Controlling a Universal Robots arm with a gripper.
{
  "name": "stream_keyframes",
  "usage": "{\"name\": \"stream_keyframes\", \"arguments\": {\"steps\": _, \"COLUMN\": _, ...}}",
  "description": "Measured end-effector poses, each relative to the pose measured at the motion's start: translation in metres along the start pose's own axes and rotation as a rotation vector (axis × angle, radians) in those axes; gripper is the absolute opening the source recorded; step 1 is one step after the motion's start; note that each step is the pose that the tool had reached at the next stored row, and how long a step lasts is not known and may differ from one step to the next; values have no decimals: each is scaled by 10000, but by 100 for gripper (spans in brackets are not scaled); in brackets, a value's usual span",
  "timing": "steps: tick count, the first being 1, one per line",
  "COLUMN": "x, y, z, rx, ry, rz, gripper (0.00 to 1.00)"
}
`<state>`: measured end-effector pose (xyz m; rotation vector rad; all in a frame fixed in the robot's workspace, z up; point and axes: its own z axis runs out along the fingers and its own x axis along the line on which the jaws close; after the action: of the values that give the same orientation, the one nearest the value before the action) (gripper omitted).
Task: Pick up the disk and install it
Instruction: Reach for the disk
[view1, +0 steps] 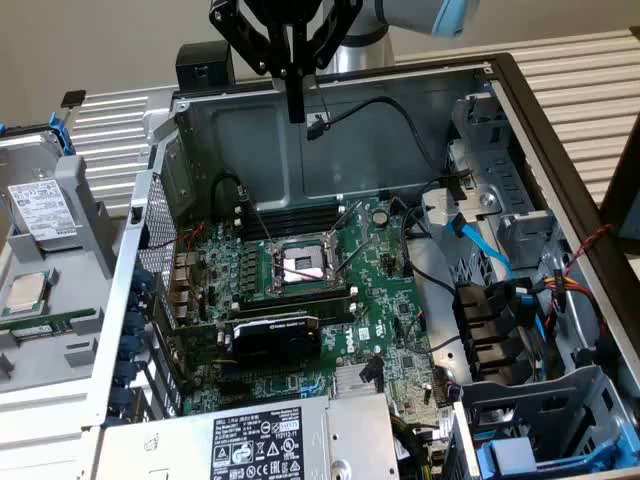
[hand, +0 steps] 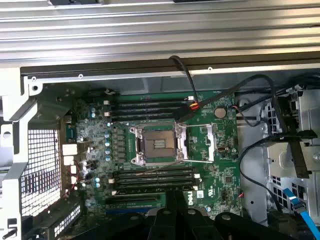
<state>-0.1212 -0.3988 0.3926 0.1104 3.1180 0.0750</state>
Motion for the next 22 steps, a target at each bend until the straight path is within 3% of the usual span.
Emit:
{"name": "stream_keyframes", "arguments": {"steps": 14, "x": 12, "y": -1, "z": -1, "rx": 0, "ry": 0, "rz": 0, "gripper": 11}}
{"name": "stream_keyframes", "arguments": {"steps": 22, "x": 200, "y": -34, "z": -5, "rx": 0, "ry": -1, "rz": 0, "gripper": 11}}
